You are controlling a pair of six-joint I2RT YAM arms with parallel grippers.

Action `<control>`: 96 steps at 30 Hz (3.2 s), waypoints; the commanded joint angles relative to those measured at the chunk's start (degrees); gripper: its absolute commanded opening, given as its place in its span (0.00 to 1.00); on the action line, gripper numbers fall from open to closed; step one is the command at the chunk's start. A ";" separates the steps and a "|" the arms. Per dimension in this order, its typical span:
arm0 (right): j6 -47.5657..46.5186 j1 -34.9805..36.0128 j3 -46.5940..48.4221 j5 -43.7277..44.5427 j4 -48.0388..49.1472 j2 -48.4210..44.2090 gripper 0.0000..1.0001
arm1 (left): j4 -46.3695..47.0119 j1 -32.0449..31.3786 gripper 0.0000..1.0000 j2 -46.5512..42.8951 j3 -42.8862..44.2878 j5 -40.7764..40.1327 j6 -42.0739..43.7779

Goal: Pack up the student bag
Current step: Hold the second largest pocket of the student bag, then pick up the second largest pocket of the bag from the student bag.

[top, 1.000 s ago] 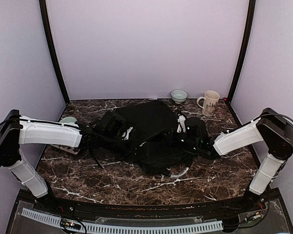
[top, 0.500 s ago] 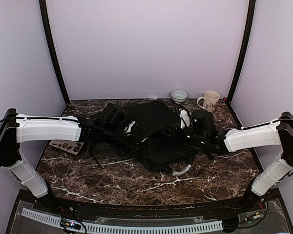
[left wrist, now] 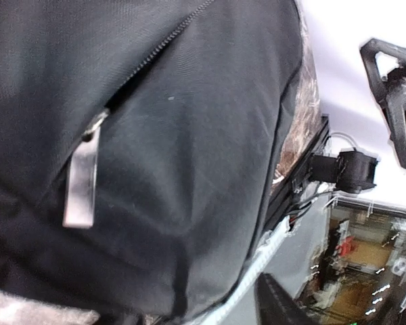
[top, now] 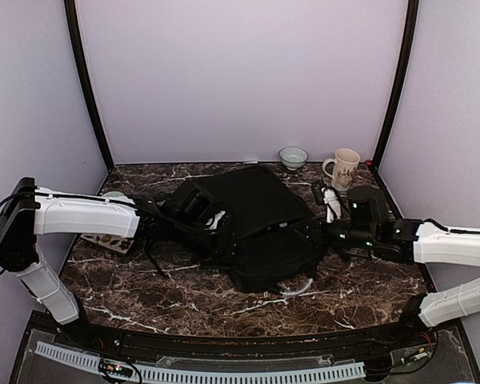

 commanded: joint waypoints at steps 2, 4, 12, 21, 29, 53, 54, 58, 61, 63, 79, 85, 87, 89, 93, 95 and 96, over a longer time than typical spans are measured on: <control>0.68 -0.30 4.04 3.40 -7.57 -1.88 0.41 | 0.35 0.91 0.75 -10.80 -6.55 -8.76 -1.07; 0.99 -0.25 4.53 3.85 -8.22 -2.15 0.41 | 2.02 2.16 0.77 -13.95 -10.15 -10.75 -3.03; 1.37 -0.18 6.68 3.06 -8.69 0.23 0.41 | 13.76 7.77 0.71 -12.64 -15.94 -7.08 -4.36; 1.72 0.39 8.79 2.90 -9.61 1.69 0.41 | 22.27 9.08 0.68 -3.44 -15.34 -2.75 -6.61; 1.82 1.02 10.11 3.09 -11.31 2.28 0.41 | 27.89 9.10 0.24 1.64 -14.52 0.91 -8.49; -32.58 8.20 22.28 -13.87 -7.94 24.55 0.38 | 22.83 7.91 0.00 -2.49 -5.31 4.11 -4.57; -34.20 8.23 22.47 -14.22 -7.97 25.48 0.37 | 22.22 7.93 0.00 -2.43 -4.80 4.45 -4.36; -38.15 8.27 22.06 -15.98 -6.61 28.41 0.37 | 20.66 7.95 0.00 -2.49 -3.91 5.35 -3.45; -39.28 8.65 22.05 -15.91 -6.14 29.13 0.37 | 19.59 7.95 0.00 -2.45 -3.73 5.95 -3.18; -40.01 9.24 21.38 -14.01 -4.52 28.78 0.37 | 18.84 7.95 0.00 -2.58 -3.52 6.29 -2.83; -41.43 10.10 23.00 -6.59 -0.35 31.81 0.36 | 18.21 7.69 0.00 -4.40 -3.52 7.50 -3.03; -42.18 10.81 23.71 -5.82 -0.35 33.13 0.33 | 17.73 7.68 0.00 -4.77 -3.28 8.18 -2.71; -42.11 10.82 23.94 -5.46 -0.31 33.46 0.31 | 17.40 7.62 0.00 -4.88 -3.10 8.21 -2.53; -42.18 10.85 24.43 -5.18 -0.60 33.97 0.27 | 17.29 7.59 0.00 -5.03 -3.06 8.32 -2.40; -41.80 10.96 24.72 -5.05 -0.58 34.32 0.19 | 16.85 7.56 0.00 -5.09 -3.07 8.20 -2.37; -41.89 11.27 24.61 -4.76 -0.48 34.37 0.15 | 16.42 7.60 0.00 -4.85 -3.01 8.02 -2.33; -41.90 11.53 24.57 -4.51 -0.54 34.33 0.13 | 16.10 7.60 0.00 -4.72 -2.87 7.82 -2.24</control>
